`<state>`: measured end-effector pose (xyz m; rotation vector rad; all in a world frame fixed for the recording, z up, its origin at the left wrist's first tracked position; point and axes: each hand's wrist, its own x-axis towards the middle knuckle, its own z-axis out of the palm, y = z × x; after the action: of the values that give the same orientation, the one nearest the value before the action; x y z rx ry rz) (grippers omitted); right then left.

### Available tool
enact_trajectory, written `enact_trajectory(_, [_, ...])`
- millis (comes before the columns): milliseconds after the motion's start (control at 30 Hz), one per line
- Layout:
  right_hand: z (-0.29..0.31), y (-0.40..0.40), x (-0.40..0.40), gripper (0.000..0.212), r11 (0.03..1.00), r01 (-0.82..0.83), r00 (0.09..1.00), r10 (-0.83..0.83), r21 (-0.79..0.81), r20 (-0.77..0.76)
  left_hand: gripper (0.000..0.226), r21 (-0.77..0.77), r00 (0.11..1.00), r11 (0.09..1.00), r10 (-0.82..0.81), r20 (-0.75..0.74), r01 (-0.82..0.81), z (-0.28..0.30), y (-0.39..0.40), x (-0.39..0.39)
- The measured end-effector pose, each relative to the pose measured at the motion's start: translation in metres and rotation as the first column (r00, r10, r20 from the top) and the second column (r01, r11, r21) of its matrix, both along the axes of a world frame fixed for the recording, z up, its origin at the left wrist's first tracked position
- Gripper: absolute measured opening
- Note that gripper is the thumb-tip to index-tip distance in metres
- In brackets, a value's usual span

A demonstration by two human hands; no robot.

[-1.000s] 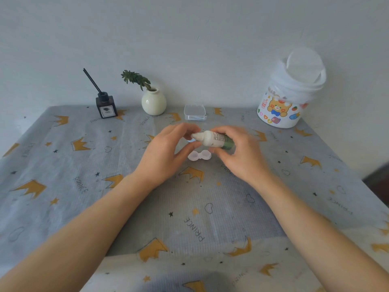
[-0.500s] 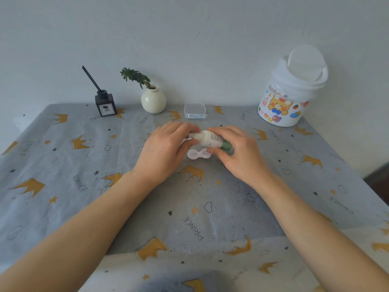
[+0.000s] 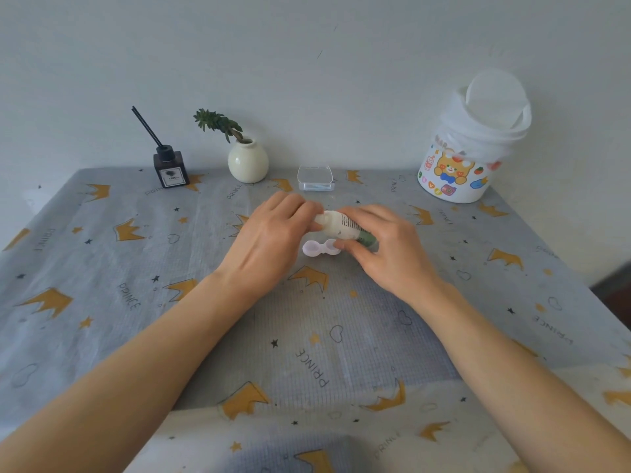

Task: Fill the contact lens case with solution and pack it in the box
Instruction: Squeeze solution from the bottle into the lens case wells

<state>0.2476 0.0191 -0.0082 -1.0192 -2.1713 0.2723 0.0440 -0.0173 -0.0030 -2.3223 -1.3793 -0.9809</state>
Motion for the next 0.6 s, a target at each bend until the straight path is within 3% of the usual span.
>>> enact_trajectory(100, [-0.001,0.001,0.000,0.038,0.999,0.004,1.000,-0.005,0.037,0.010,0.005,-0.022,0.999,0.999,0.028,-0.026,-0.028,0.003,-0.001,0.002])
enact_trajectory(233, [0.000,0.002,0.001,0.038,0.998,-0.001,1.000,0.000,0.070,0.013,0.043,-0.073,0.997,0.995,0.069,0.032,-0.066,0.009,-0.007,0.006])
enact_trajectory(300, [0.000,0.002,0.001,0.039,0.998,-0.013,1.000,0.013,0.058,0.004,0.059,-0.204,0.981,0.967,0.175,0.080,-0.156,0.011,-0.010,0.006])
enact_trajectory(367, [-0.001,0.003,0.001,0.039,0.999,-0.014,1.000,0.014,0.043,-0.005,0.061,-0.296,0.958,0.939,0.233,0.169,-0.176,0.010,-0.009,0.001])
enact_trajectory(500, [0.000,0.003,0.002,0.040,0.999,-0.001,1.000,0.002,0.032,-0.024,0.019,-0.174,0.951,0.982,-0.012,0.310,0.069,0.008,-0.007,-0.011])
enact_trajectory(600, [0.000,0.002,0.001,0.040,1.000,-0.007,1.000,0.007,0.019,-0.026,0.026,-0.140,0.935,0.962,-0.183,0.305,0.234,0.001,-0.002,-0.015])
